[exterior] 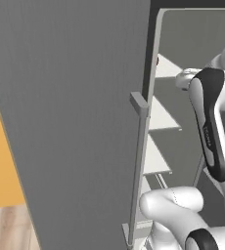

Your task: Take the onion and onion out of the freezer and place them in the tupperware container on the counter. Then put the tupperware containing the vegetables back in the freezer.

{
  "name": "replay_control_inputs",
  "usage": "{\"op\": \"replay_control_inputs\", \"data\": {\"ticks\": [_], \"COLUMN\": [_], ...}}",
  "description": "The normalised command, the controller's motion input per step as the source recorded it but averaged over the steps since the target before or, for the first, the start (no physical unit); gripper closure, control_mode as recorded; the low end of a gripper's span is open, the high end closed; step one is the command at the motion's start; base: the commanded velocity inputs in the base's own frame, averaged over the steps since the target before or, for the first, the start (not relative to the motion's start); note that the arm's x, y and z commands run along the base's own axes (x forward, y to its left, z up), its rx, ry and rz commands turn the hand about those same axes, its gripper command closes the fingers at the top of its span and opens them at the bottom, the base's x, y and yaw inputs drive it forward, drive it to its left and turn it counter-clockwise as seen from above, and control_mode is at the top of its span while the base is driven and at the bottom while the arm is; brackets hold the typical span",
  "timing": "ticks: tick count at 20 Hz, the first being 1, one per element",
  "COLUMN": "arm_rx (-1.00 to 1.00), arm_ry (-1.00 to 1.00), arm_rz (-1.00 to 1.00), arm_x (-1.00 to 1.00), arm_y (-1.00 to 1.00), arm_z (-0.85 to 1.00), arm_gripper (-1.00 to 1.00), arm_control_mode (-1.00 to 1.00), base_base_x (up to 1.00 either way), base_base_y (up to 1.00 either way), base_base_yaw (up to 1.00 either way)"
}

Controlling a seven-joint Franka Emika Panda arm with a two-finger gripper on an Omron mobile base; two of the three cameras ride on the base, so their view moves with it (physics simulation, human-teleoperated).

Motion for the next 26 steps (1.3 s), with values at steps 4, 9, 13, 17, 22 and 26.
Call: {"op": "replay_control_inputs", "data": {"ticks": [4,9,13,17,22,26], "arm_rx": [0.02,0.06,0.05,0.03,0.01,0.0], "arm_ry": [-0.02,-0.06,-0.04,-0.07,-0.05,0.0], "arm_rz": [0.04,0.04,0.03,0.02,0.02,0.02], "arm_x": [0.61,0.56,0.57,0.47,0.59,0.76], "arm_y": [0.0,0.0,0.0,0.0,0.0,0.0], "arm_z": [0.22,0.04,0.0,0.0,0.0,0.0], "arm_gripper": [-1.0,-1.0,-1.0,-1.0,-1.0,-1.0], "arm_control_mode": [-1.0,-1.0,-1.0,-1.0,-1.0,-1.0], "base_base_x": [0.0,0.0,0.0,0.0,0.0,0.0], "base_base_y": [0.0,0.0,0.0,0.0,0.0,0.0], "base_base_yaw": [0.0,0.0,0.0,0.0,0.0,0.0]}}
